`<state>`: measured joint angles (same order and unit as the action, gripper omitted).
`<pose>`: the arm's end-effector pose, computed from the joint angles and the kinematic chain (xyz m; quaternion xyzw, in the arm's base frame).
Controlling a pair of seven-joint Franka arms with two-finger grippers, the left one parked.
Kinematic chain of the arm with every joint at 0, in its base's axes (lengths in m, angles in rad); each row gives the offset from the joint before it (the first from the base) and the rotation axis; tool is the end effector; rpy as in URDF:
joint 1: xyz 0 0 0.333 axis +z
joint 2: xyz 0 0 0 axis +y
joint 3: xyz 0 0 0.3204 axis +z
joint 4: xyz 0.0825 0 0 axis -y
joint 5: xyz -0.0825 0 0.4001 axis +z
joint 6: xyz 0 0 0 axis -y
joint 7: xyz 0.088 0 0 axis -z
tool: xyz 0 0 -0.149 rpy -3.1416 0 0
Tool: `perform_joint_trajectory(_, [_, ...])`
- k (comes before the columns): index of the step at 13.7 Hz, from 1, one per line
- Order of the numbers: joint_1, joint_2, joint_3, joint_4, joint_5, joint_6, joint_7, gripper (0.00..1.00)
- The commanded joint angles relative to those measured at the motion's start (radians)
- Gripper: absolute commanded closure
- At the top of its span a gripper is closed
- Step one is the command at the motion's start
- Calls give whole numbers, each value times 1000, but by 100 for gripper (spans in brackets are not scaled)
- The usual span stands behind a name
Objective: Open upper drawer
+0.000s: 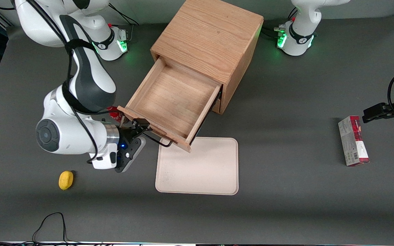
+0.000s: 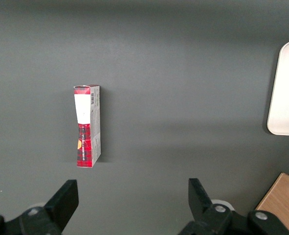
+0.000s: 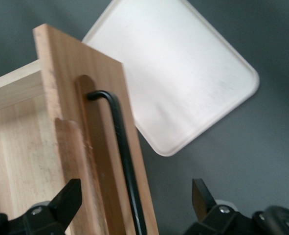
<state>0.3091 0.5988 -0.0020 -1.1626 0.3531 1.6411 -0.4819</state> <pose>0.6793 0.2675 0.4064 -0.9160 -0.3568 0.0438 0.1781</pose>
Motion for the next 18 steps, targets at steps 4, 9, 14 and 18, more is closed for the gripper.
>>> perform_joint_trajectory(4, [24, -134, -42, -72, -204, -96, 103, 0])
perform_joint_trajectory(9, [24, -270, -107, -253, -232, -96, 262, 0])
perform_joint_trajectory(14, [24, -293, -179, -282, -227, -101, 497, 0])
perform_joint_trajectory(18, [24, -344, -220, -298, -230, -119, 493, 0])
